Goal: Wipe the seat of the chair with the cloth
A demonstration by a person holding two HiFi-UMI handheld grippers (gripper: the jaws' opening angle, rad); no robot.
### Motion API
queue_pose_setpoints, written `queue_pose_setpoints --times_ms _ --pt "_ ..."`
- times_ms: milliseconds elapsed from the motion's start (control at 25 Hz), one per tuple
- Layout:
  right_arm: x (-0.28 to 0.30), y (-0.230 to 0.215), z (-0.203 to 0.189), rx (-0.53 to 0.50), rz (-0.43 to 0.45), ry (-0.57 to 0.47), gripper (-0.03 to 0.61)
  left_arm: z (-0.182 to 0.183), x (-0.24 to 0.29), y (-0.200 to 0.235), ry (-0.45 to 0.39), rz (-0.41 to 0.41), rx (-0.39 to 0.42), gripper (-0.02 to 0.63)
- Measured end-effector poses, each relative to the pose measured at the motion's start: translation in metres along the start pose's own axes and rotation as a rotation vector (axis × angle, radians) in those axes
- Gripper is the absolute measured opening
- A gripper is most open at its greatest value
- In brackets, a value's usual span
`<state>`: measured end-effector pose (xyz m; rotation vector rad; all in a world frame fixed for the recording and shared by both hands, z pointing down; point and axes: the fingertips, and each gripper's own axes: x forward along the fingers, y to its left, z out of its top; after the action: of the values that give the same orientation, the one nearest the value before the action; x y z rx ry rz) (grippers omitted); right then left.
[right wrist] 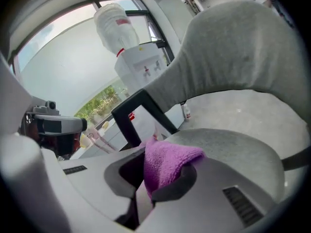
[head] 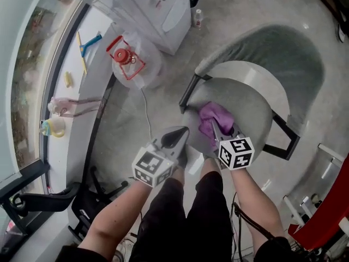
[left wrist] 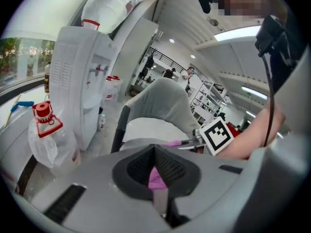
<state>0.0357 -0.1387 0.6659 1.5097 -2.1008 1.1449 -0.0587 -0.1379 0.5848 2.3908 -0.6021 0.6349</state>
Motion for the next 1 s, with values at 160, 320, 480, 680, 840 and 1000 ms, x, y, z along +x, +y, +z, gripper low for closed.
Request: queue_pose_setpoints --times_ms 160,320,480,680,840,1000 --pt "-0.055 -0.057 0.013 0.08 -0.143 -0.088 0.026 0.017 0.021 -0.026 0.006 -0.059 0.051 0.003" --pt "-0.101 -0.125 0.008 0.152 -0.353 -0.129 0.026 0.022 0.042 -0.045 0.029 -0.103 0.085 0.003" --pt "-0.12 -0.18 -0.007 0.209 -0.48 -0.115 0.026 0.026 0.059 -0.058 0.038 -0.124 0.108 0.003" --pt "-0.126 -0.225 -0.04 0.263 -0.632 -0.021 0.026 0.025 0.071 -0.067 0.048 -0.135 0.123 0.003" --pt "-0.122 -0.25 -0.067 0.321 -0.726 0.063 0.026 0.022 0.077 -0.062 0.053 -0.122 0.113 0.003" --pt "-0.11 -0.265 -0.092 0.352 -0.752 0.141 0.026 0.02 0.08 -0.057 0.049 -0.112 0.101 0.003"
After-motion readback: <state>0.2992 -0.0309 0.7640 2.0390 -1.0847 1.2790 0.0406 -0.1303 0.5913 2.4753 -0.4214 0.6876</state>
